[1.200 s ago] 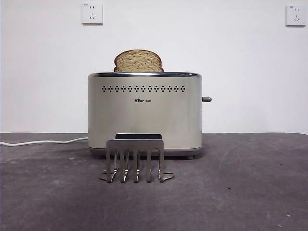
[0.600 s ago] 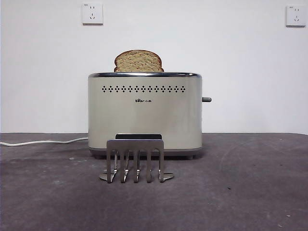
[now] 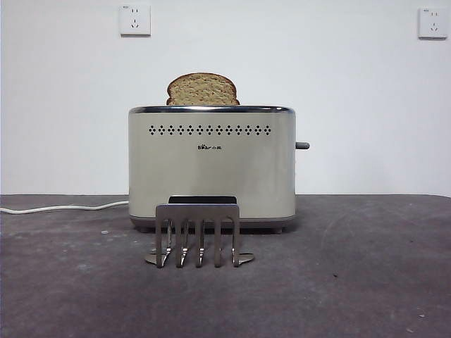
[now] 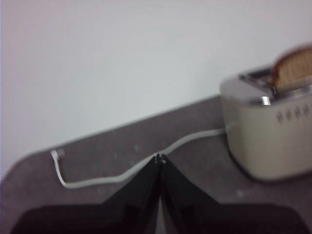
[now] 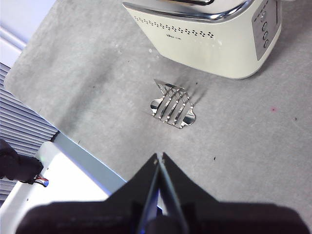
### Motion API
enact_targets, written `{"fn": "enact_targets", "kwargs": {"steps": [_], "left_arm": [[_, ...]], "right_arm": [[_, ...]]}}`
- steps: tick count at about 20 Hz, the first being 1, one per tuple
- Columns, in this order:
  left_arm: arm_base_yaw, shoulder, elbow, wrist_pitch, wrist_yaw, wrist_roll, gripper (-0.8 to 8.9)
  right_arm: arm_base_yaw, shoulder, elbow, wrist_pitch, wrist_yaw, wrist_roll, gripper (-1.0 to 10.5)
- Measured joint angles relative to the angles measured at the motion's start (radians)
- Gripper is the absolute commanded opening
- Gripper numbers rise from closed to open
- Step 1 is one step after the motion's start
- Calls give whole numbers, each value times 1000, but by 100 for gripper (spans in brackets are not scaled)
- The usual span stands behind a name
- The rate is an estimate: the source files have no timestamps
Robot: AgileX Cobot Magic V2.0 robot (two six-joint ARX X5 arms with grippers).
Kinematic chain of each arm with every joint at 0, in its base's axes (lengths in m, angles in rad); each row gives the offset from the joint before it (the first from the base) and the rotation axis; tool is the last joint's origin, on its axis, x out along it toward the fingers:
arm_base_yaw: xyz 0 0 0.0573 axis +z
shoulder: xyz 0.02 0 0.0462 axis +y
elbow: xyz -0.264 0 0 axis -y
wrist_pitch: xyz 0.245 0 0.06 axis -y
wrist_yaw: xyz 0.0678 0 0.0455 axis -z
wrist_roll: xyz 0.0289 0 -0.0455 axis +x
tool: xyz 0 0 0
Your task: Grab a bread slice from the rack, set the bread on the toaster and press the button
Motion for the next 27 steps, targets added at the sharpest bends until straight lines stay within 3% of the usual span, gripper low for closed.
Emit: {"fn": "enact_targets", "kwargs": {"steps": [5, 11, 16, 27], "left_arm": [[1, -138, -209, 1, -26, -6, -3], [1, -164, -346, 25, -26, -20, -3], [1, -164, -361, 69, -23, -65, -3], [1, -165, -361, 70, -23, -68, -3]], "right_arm": [[0, 0, 0, 0, 0, 0, 1], [0, 0, 0, 0, 0, 0, 1], [0, 0, 0, 0, 0, 0, 1], [0, 0, 0, 0, 0, 0, 1]]}}
